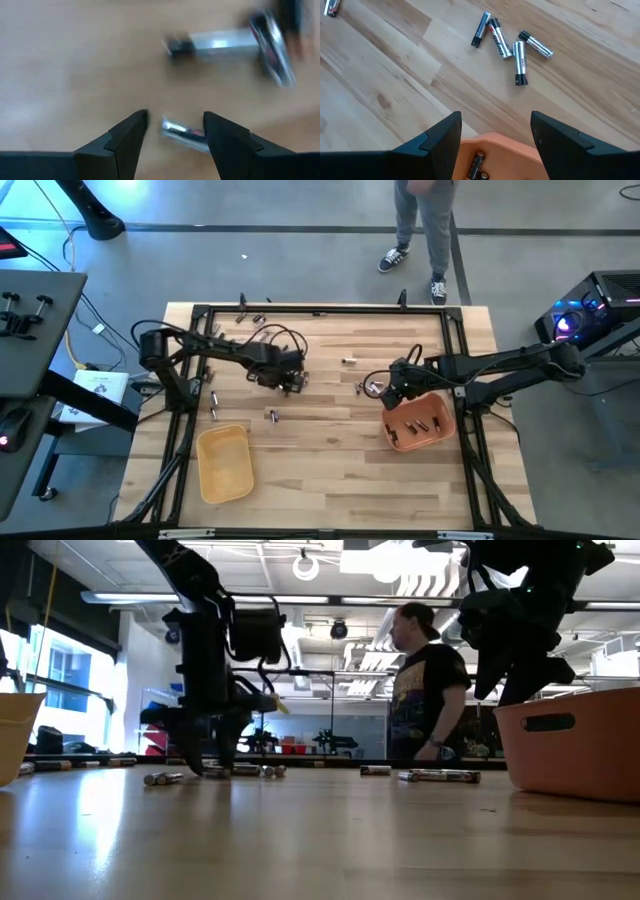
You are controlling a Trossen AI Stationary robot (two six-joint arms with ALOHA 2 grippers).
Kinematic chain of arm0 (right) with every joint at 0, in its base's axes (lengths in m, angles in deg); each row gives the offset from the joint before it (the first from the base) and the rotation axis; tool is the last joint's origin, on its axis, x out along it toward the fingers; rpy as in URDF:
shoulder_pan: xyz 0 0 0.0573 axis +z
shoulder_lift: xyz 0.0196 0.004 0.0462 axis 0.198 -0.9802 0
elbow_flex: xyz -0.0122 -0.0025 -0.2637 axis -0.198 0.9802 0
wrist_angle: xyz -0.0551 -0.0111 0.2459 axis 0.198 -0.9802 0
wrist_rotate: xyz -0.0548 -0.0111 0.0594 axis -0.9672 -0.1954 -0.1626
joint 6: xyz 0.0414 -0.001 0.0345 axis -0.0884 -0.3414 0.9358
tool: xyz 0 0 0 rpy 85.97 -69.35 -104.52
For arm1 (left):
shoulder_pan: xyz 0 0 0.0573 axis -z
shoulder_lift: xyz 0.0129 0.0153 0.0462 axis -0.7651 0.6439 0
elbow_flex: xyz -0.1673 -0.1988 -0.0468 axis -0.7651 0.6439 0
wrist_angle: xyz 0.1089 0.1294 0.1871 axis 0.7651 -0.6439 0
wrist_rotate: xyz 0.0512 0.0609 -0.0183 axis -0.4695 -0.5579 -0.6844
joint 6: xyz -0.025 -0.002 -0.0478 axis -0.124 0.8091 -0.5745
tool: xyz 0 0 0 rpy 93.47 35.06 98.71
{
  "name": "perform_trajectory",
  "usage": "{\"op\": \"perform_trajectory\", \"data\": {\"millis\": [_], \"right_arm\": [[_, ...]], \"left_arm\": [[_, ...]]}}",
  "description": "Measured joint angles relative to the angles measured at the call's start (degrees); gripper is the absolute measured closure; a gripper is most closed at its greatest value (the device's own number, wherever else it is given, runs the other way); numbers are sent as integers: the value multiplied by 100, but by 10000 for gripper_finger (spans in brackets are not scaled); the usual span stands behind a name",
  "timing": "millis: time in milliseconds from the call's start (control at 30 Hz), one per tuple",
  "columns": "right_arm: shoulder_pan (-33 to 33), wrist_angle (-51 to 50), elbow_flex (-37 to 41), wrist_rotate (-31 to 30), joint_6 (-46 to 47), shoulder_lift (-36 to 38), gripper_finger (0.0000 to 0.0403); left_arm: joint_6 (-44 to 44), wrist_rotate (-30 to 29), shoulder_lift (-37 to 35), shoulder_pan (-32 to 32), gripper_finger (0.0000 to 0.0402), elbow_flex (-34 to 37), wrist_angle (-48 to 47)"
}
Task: Sort batteries
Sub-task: Put the silver battery into the yellow bin
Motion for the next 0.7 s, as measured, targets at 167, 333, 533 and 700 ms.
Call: {"op": "perform_trajectory", "data": {"millis": [167,333,533,700], "right_arm": [[0,4,0,-144,-4,0,171],[0,18,-1,-153,8,-2,171],[0,21,-2,-148,0,-2,171],[0,21,-2,-146,0,-2,171]], "left_arm": [[-228,-13,24,463,219,-2,-172],[-649,38,25,763,258,-4,-278],[-711,213,17,1094,283,0,-261],[-543,75,84,1247,329,-4,-72]]}}
